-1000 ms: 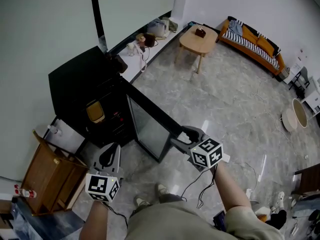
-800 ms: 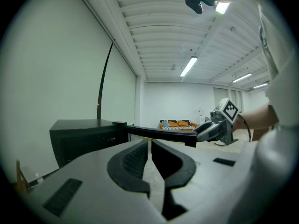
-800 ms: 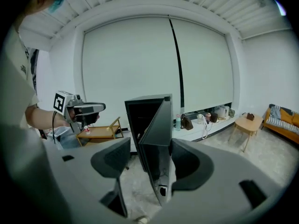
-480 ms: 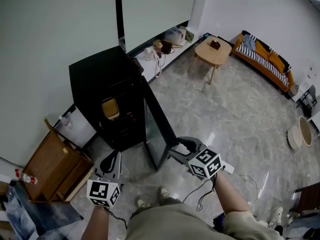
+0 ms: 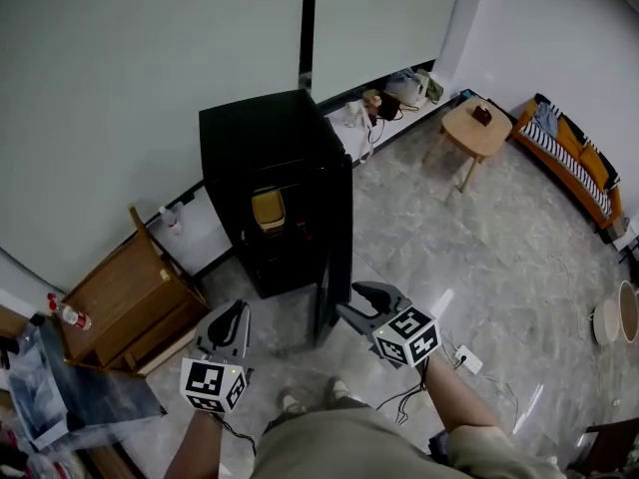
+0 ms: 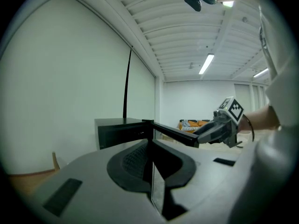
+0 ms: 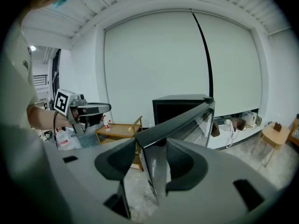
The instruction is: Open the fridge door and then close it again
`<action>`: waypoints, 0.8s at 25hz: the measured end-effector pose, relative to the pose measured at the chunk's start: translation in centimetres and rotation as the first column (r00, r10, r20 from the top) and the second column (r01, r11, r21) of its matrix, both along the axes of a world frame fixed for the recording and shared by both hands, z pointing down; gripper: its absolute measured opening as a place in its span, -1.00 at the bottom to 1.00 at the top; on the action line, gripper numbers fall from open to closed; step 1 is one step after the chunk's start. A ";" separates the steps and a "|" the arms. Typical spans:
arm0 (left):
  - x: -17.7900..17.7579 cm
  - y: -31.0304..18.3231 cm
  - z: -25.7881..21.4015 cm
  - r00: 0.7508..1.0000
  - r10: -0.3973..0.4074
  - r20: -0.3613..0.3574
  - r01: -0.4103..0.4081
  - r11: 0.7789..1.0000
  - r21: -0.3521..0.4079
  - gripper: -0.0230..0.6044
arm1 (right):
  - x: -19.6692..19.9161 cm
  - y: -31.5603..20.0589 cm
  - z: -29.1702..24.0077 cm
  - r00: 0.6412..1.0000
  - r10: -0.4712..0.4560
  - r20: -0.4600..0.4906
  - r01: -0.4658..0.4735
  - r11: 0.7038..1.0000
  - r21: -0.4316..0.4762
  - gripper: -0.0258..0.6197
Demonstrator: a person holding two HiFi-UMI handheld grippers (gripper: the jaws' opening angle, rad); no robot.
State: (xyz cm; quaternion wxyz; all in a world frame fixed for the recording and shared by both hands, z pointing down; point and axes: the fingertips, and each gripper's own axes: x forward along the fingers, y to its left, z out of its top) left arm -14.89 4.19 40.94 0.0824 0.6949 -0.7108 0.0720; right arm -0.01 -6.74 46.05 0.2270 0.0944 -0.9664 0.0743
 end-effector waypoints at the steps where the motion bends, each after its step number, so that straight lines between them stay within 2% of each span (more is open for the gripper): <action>1: -0.4 0.2 0.1 1.000 -0.010 -0.001 0.010 1.000 0.000 -0.84 | -0.8 0.2 0.1 1.000 -0.006 0.000 0.006 1.000 0.001 -0.32; 14: -4.7 0.2 0.7 0.996 -0.086 -0.002 0.086 0.996 0.002 -0.84 | -10.6 1.6 0.8 0.999 -0.035 -0.020 0.036 0.998 0.055 -0.28; 20: -6.6 -0.9 0.6 0.995 -0.100 -0.003 0.100 0.995 0.009 -0.84 | -14.3 1.6 0.6 0.998 -0.057 -0.012 0.058 0.997 0.045 -0.28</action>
